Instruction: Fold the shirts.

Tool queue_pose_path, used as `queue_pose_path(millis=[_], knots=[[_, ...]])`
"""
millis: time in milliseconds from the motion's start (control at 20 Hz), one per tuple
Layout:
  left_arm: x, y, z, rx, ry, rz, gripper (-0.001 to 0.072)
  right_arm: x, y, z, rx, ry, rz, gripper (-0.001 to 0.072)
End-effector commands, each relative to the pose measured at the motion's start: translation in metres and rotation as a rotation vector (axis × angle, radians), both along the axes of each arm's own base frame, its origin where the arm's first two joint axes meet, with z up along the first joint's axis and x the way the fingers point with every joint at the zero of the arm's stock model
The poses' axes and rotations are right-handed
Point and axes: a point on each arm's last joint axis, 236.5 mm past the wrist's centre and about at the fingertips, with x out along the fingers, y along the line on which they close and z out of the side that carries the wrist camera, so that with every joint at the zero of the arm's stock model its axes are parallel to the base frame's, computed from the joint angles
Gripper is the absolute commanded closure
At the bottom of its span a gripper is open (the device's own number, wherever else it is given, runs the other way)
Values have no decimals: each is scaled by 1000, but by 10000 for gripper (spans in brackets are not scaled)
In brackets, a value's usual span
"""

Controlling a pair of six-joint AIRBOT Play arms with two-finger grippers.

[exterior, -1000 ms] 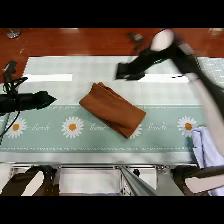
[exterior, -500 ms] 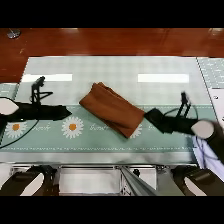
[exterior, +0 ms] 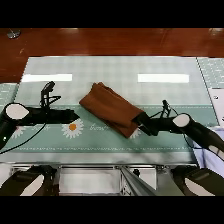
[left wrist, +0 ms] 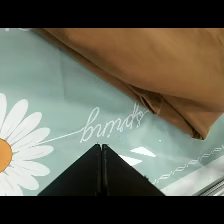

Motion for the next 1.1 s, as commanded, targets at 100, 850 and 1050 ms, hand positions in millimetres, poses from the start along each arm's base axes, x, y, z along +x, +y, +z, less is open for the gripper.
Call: queue_pose_path(millis=[100, 850, 1050], knots=[[3, 0, 0, -2, -12, 11, 684, 29, 59, 22, 103, -88, 354, 684], [5, 0, 0, -2, -15, 15, 684, 118, -158, 342, -513, -393, 228, 685], [11, -2, 5, -23, -32, 39, 684, 64, -239, 365, -550, -295, -55, 685]])
